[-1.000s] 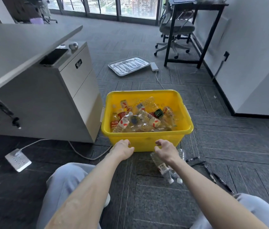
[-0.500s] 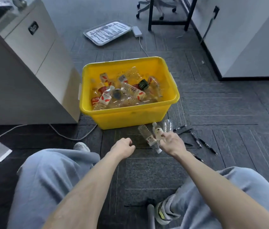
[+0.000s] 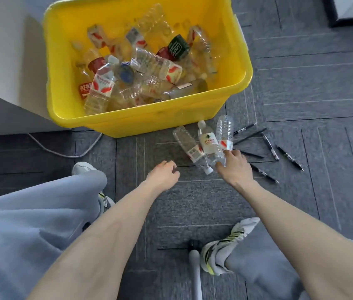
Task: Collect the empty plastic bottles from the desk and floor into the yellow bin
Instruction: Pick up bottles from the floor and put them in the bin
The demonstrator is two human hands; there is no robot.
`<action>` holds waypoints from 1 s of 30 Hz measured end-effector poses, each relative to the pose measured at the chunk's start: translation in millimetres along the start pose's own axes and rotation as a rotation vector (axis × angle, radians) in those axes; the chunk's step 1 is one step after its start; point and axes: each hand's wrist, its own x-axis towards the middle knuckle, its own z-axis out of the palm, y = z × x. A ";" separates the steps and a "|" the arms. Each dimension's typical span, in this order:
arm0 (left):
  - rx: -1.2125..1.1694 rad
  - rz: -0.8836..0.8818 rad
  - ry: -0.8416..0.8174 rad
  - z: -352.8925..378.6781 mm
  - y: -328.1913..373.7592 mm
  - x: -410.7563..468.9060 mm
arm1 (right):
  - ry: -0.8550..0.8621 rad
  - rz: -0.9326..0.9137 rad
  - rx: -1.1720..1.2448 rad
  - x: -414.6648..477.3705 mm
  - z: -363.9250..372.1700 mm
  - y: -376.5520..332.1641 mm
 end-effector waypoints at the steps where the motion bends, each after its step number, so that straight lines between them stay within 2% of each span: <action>1: -0.004 -0.010 -0.014 3.3 0.3 8.8 | 0.017 0.007 0.001 9.8 4.0 2.0; 8: -0.041 -0.033 -0.061 29.6 -1.7 51.8 | 0.072 -0.055 -0.122 62.9 37.8 6.3; 15: -0.046 -0.034 -0.053 48.3 -18.3 63.3 | 0.068 0.003 -0.163 82.4 65.6 0.5; 24: -0.072 -0.079 -0.070 47.6 -2.5 61.8 | 0.146 -0.017 -0.078 59.2 44.7 17.0; 28: -0.057 -0.029 -0.031 43.3 21.0 69.7 | 0.164 0.012 -0.055 35.7 36.4 45.0; 30: 0.060 0.034 0.040 41.0 30.9 75.6 | 0.184 0.034 -0.021 26.4 34.5 58.0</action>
